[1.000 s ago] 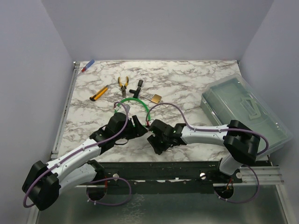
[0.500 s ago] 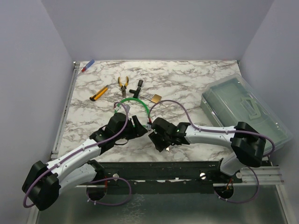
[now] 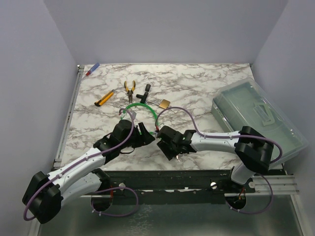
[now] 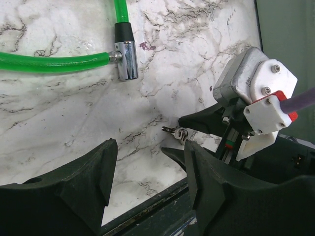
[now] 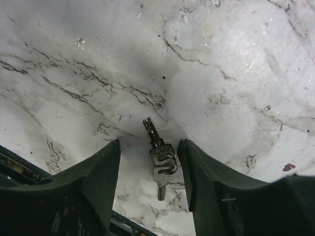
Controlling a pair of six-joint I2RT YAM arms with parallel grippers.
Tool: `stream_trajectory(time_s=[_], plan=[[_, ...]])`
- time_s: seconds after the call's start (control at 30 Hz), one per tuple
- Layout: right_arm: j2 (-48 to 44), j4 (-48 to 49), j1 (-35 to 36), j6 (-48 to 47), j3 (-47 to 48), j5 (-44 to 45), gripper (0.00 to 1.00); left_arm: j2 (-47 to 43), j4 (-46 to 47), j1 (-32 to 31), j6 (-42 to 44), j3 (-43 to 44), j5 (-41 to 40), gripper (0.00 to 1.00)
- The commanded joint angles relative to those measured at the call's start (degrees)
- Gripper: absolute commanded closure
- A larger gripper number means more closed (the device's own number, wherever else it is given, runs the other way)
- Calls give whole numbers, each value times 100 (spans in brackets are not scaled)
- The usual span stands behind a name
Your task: Unlock with the key
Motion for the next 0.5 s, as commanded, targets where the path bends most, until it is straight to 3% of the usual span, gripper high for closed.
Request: stream_trajectory(time_s=[0.0,0.47], plan=[[255,109,-2,-53,-122,19,44,-126,-56,-12,-47,-55,-82,38],[536,384,-3,264,-315,-682,88,-158,-93,-14,-57,-68,-128,38]])
